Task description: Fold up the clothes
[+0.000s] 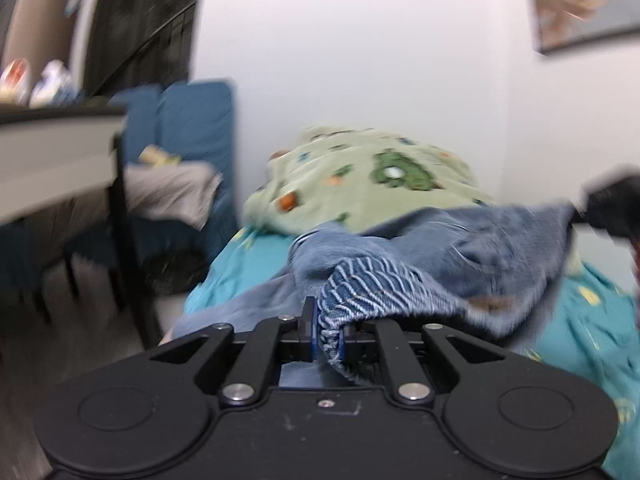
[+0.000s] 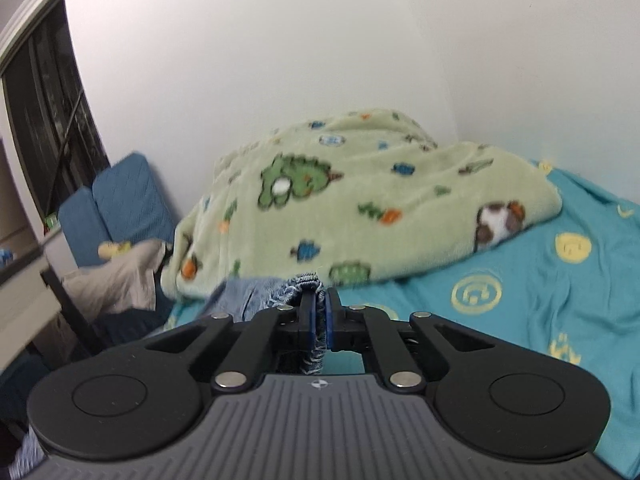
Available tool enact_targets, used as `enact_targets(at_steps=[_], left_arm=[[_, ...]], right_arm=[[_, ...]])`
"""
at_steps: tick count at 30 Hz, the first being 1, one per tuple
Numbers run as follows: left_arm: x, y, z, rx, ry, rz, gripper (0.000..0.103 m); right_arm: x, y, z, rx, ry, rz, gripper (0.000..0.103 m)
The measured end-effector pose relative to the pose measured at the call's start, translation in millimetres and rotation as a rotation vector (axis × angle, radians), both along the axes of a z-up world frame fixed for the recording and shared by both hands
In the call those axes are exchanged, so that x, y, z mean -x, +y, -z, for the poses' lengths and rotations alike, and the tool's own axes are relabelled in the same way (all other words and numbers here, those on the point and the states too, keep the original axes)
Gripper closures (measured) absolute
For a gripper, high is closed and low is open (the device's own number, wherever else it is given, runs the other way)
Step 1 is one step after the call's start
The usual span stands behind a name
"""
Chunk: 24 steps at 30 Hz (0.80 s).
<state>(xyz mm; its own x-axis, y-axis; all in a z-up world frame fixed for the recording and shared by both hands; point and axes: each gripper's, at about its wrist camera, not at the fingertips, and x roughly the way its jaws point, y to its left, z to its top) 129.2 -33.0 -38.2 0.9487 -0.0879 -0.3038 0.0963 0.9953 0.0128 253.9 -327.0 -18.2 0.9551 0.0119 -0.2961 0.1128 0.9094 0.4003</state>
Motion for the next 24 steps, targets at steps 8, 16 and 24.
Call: enact_targets(at_steps=[8, 16, 24], left_arm=[[17, -104, -1, -0.024, -0.056, 0.188, 0.095], [-26, -218, 22, 0.007, -0.062, 0.306, 0.095], [-69, -293, 102, 0.013, 0.052, 0.346, 0.092]], right_arm=[[-46, -70, -38, 0.063, -0.007, -0.01, 0.1], [-109, -145, -29, 0.141, 0.04, 0.01, 0.1], [-172, -185, 44, 0.231, 0.1, -0.063, 0.098]])
